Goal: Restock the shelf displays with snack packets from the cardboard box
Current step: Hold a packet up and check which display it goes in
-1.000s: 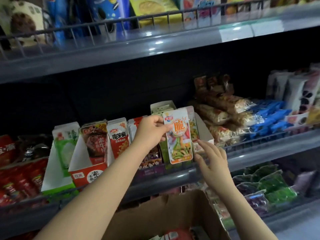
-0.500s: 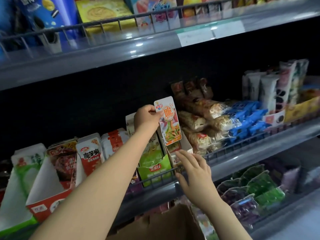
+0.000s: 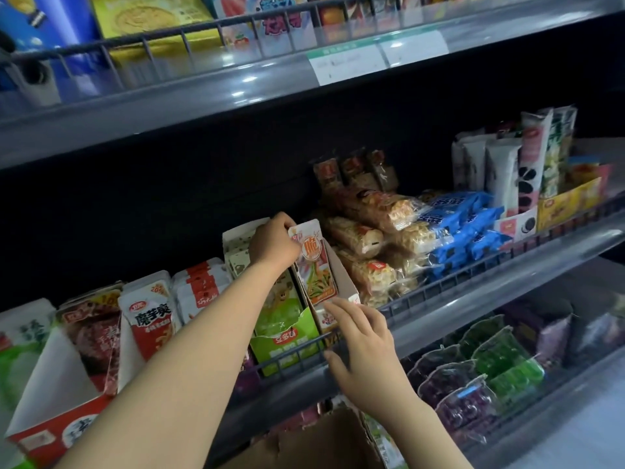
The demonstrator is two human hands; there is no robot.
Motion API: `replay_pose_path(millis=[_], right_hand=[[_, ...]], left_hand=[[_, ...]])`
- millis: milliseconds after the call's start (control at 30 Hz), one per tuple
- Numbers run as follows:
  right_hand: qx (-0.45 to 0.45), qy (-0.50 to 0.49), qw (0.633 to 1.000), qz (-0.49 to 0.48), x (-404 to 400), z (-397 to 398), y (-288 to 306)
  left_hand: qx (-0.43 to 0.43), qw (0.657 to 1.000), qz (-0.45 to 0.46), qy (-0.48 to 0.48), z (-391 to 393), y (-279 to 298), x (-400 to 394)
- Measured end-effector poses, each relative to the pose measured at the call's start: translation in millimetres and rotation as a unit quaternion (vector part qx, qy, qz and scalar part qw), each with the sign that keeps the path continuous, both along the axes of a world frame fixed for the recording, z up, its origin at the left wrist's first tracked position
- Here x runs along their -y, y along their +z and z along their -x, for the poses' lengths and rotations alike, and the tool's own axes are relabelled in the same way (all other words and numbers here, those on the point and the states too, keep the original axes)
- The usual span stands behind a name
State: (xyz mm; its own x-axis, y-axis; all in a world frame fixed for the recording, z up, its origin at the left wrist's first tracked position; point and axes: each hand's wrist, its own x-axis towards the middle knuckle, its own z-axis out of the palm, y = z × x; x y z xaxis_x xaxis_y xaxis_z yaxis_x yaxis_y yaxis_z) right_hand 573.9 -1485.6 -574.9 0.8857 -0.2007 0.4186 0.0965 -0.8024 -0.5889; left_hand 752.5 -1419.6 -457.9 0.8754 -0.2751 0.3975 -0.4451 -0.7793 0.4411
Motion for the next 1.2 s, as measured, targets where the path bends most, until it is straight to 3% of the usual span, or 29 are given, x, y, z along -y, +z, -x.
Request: replay_pose_path(millis=[400,733,900,1067,1200], right_hand=[[0.015,0.004,1.000,0.003,-0.4,-1.4,-3.4],[0.006,0.004,1.000,0.015,0.2,-1.3,-3.7],[0.001,0.003,1.000,0.013,-3.3,0.9,-5.1],[0.105,0.006,0.994,-0.028,-24.3,8.5,-7.1],[0.067,0.074,0.993,-0.070,-48.8,23.4,-15.7]], left_hand=[[0.047,0.998,0.026,0.029,-15.2,-6.0,-3.0],[0.052,0.998,0.038,-0.013,-9.5,-17.6,-7.5],[0.038,0.993,0.106,-0.023,31.3,-20.8,-21.2],[0.074,0.984,0.147,-0.063,96.9,-44.0,-67.8],[0.108,0.981,0.155,-0.038,147.1,-78.4,-108.0]])
